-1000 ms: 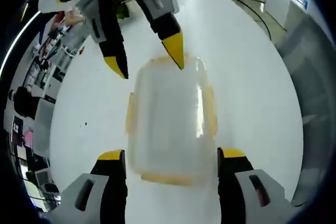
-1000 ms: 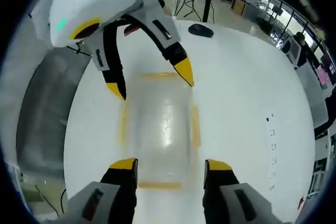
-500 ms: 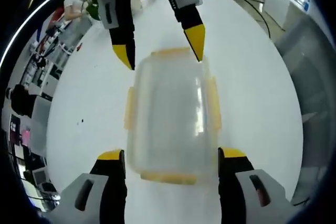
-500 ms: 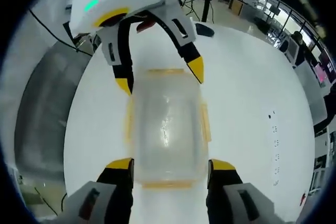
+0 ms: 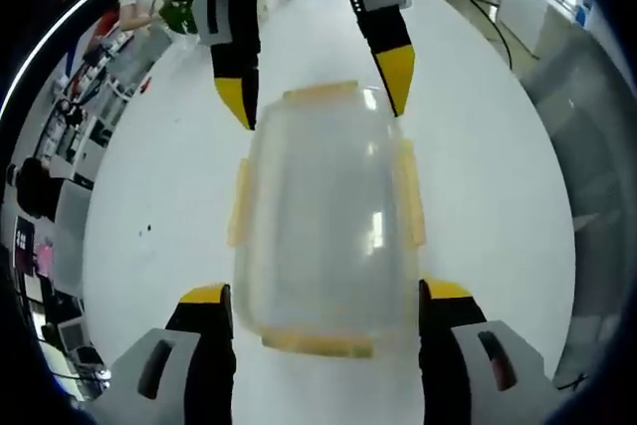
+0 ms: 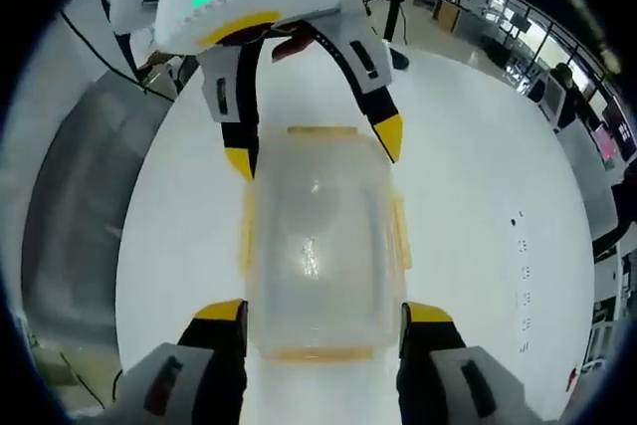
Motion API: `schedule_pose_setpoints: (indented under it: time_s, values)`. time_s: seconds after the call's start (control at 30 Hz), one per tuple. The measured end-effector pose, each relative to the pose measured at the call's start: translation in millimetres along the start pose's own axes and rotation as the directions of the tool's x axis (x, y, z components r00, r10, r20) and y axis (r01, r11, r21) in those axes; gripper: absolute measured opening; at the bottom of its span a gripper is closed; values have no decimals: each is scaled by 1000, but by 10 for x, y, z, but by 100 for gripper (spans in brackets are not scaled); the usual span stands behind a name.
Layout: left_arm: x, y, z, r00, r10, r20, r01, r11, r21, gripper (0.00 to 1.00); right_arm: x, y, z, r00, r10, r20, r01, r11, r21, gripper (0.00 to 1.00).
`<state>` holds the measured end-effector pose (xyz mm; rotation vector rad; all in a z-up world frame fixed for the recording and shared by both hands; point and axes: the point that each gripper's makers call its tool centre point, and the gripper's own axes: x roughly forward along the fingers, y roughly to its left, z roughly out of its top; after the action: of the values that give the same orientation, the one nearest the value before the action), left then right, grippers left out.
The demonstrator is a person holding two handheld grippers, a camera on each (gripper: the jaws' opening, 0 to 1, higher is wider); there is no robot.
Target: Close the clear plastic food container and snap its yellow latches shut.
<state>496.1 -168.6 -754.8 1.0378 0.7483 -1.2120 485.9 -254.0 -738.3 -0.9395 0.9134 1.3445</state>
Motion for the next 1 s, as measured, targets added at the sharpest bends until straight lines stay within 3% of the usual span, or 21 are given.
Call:
schedule_pose_setpoints:
  time_s: [0.07,0.4,0.5,0.6,1.0]
  values:
    - [22,-21,-13,1000,-7,-7,7,1000,9,75,3,-17,50,999,-9,30,9,1000,18,61]
    - [77,-10,-23,1000,-8,-21,8,1000,14,77,14,6,66,999,2,54,-4,999,34,63]
    - [85,-6,-23,1000,-10,-20,11,1000,10,77,46,29,11,1000,-11,21,12,999,-45,67]
    - [90,-8,-24,1000,-10,-23,10,1000,10,77,45,1,29,999,-15,34,15,1000,-12,66]
    - [103,-6,-23,999,-6,-31,6,1000,7,77,51,-5,28,999,-29,41,31,999,-44,64]
